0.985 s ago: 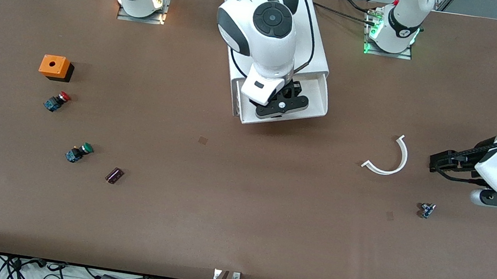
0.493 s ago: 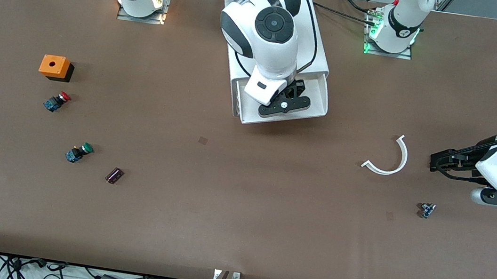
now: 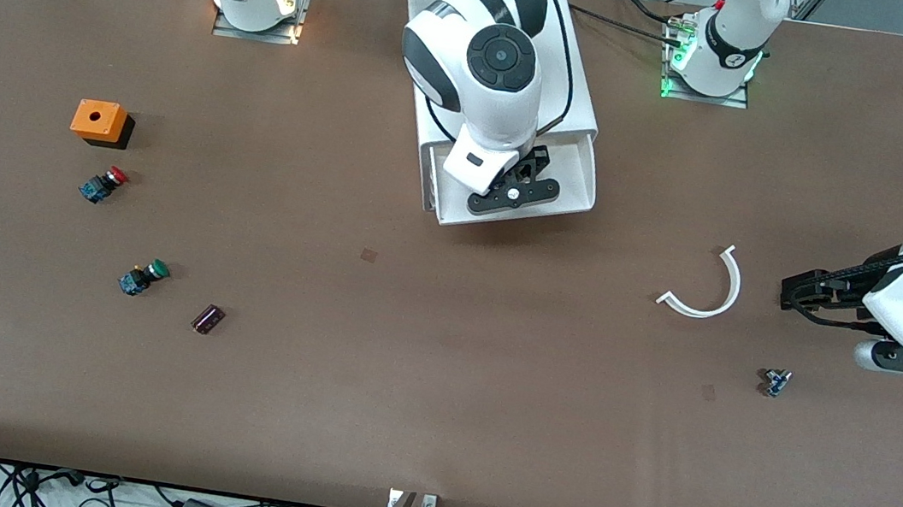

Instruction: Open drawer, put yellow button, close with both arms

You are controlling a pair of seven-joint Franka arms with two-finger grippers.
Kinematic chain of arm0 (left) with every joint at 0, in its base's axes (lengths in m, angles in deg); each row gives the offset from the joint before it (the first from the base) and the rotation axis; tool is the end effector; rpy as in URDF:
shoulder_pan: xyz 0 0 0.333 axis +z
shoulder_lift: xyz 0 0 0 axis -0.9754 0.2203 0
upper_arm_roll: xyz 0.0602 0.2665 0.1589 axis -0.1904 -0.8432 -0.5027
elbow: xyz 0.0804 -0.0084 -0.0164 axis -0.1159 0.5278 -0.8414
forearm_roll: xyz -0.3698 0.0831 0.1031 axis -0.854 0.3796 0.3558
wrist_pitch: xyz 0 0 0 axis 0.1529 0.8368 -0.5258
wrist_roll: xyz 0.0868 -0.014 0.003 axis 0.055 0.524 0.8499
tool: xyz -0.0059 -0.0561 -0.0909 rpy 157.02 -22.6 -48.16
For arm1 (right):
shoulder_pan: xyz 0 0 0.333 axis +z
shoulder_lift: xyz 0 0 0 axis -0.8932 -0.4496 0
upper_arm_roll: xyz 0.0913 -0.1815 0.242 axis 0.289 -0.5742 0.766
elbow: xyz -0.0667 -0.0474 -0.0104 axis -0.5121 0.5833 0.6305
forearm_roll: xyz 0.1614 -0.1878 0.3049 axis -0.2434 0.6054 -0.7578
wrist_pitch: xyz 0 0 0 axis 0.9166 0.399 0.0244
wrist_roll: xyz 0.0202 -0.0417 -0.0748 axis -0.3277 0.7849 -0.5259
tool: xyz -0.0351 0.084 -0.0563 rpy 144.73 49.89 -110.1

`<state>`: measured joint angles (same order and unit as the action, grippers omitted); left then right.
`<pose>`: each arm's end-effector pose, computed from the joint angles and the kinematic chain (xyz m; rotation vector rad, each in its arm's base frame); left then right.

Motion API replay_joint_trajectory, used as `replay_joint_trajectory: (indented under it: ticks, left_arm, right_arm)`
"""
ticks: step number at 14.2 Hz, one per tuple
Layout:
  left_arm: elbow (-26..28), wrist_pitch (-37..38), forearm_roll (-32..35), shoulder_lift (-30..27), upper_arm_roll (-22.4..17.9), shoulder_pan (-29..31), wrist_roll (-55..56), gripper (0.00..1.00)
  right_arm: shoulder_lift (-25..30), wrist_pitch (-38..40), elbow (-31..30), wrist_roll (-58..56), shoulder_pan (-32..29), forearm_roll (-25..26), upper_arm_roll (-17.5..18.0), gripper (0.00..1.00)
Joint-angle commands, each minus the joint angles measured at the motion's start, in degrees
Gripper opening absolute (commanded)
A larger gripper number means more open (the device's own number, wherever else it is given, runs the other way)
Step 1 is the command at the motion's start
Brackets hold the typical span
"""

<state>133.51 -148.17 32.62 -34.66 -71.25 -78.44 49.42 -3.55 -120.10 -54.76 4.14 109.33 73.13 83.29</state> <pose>0.6698 -0.0572 0.5669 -3.1292 -0.0070 0.0813 0.4936 0.5780 0.4055 -3.0006 -0.4415 0.1004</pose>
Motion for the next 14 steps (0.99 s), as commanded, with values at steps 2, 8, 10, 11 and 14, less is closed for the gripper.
replay_joint_trajectory:
  ticks: [2, 8, 10, 11, 14]
  left_arm:
    - [0.83, 0.64, 1.21, -1.25, 0.22, -0.15, 0.12, 1.0]
    - [0.83, 0.99, 1.13, -1.25, 0.31, -0.15, 0.12, 1.0]
    - [0.91, 0.99, 1.13, -1.25, 0.31, -0.15, 0.47, 1.0]
    - [0.83, 0.99, 1.04, -1.25, 0.31, -0.24, 0.56, 1.0]
    - [1.26, 1.43, 1.04, -2.22, 1.96, -0.5, 0.73, 1.0]
  right_arm:
    - [-0.57, 1.21, 2.07, 1.41, 0.18, 0.05, 0.2, 1.0]
    - [0.93, 1.47, 5.74, 3.53, -0.25, 0.4, -1.9, 1.0]
    - [1.8, 1.48, 6.73, 3.44, -2.44, 0.48, -2.61, 1.0]
    - [2.33, 2.26, 6.73, 3.26, -4.02, 0.66, -3.22, 1.0]
    - [3.48, 3.5, 6.38, 0.82, -5.53, 2.32, -8.04, 1.0]
